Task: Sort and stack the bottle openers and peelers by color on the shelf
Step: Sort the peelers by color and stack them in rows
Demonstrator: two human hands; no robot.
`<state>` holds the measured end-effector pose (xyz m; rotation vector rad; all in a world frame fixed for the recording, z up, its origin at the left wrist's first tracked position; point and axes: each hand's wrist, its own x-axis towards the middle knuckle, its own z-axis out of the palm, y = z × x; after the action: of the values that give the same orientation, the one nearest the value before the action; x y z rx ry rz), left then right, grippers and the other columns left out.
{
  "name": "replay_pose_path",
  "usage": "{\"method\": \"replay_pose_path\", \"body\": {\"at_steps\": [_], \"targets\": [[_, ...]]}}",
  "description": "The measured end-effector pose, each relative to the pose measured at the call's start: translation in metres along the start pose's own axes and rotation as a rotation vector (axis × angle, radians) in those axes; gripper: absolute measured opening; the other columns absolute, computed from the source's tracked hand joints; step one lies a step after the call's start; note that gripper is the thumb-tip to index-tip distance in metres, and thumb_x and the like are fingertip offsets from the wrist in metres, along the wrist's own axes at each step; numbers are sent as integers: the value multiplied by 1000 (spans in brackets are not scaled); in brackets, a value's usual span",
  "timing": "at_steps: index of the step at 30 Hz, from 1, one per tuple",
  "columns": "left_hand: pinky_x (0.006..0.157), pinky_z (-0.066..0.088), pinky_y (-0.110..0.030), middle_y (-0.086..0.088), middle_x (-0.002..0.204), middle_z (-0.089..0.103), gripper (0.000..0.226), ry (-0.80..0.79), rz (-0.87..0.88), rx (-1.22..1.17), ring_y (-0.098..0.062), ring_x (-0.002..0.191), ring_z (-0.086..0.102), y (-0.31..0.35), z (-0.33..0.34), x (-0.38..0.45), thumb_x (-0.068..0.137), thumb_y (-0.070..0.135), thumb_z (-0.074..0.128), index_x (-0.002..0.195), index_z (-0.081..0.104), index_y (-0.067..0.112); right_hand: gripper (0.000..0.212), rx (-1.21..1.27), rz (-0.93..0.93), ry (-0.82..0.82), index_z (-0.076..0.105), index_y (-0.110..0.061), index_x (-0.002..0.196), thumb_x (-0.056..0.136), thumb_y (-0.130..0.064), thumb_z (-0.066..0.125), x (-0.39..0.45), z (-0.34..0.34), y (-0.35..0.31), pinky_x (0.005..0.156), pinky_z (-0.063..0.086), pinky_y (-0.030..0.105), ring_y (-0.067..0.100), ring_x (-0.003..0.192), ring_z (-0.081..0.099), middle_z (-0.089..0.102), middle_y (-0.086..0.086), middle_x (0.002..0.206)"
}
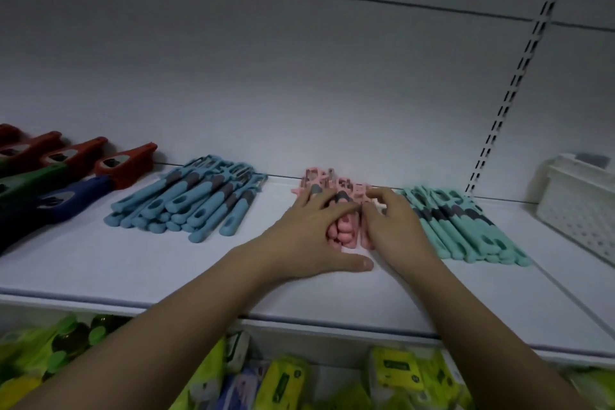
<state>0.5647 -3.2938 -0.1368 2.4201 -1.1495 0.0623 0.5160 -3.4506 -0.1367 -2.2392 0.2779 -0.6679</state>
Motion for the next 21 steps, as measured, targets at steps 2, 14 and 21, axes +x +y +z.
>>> {"method": "replay_pose_path", "body": {"at_steps": [2, 14, 21], "targets": [[123, 10, -45, 10, 164, 6, 97, -61, 4, 52, -16, 151, -4, -1, -2, 6, 74, 73, 64, 154, 16, 43, 26, -1, 40, -12, 60, -18, 121, 100, -21, 46, 3, 1, 4, 91, 46, 31, 17, 103, 58, 62, 5, 120], [107, 38, -47, 13, 138, 44, 91, 237, 8, 54, -14, 131, 38, -7, 14, 12, 59, 86, 47, 138, 41, 42, 29, 10, -46, -80, 65, -22, 119, 99, -16, 44, 2, 4, 4, 102, 44, 32, 13, 109, 59, 66, -1, 118], [121, -7, -54, 7, 165, 1, 110, 239, -20, 201, -16, 151, -12, 45, -14, 5, 61, 96, 36, 152, 3, 45, 29, -126, -231, -88, 63, -28, 121, 102, -34, 43, 17, -39, -11, 104, 38, 33, 13, 120, 49, 58, -7, 126]]}}
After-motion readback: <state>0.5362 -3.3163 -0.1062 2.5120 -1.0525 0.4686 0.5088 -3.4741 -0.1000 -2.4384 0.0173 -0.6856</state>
